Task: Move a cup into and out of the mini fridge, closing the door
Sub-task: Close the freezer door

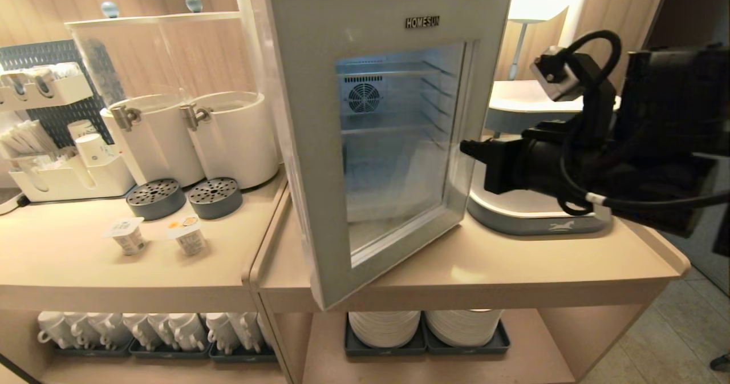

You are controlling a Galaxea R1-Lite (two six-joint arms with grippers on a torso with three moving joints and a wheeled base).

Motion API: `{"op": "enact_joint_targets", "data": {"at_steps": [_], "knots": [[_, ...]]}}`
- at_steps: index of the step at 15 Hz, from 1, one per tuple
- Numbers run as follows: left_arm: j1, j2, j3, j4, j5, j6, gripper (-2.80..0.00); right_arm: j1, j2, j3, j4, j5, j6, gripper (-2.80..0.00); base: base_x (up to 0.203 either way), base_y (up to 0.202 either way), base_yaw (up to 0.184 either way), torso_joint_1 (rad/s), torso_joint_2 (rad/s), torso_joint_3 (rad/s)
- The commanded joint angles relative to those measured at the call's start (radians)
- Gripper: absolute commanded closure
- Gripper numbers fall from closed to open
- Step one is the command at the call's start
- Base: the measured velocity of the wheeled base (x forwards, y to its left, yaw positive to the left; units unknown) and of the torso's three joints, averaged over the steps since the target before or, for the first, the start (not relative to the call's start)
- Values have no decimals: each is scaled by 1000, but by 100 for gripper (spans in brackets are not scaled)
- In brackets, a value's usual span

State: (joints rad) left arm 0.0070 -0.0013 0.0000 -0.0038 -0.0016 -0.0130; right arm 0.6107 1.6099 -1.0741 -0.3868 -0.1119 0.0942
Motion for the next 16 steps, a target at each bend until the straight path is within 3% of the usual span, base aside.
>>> {"op": "enact_joint_targets", "data": {"at_steps": [1,4,10,16], "knots": [[1,0,2,-1,0,-1,0,34,152,-123,-7,-95,-4,0,0,0,0,0,0,0],[1,0,2,-1,0,-1,0,45,319,-291,-34,-227,-13,0,0,0,0,0,0,0],[1,0,2,-1,0,-1,0,52,572,-623,-20,-307,-100,0,0,0,0,0,0,0],[1,0,2,-1,0,-2,0,66,656,-790,71,-341,-132,0,0,0,0,0,0,0]]}}
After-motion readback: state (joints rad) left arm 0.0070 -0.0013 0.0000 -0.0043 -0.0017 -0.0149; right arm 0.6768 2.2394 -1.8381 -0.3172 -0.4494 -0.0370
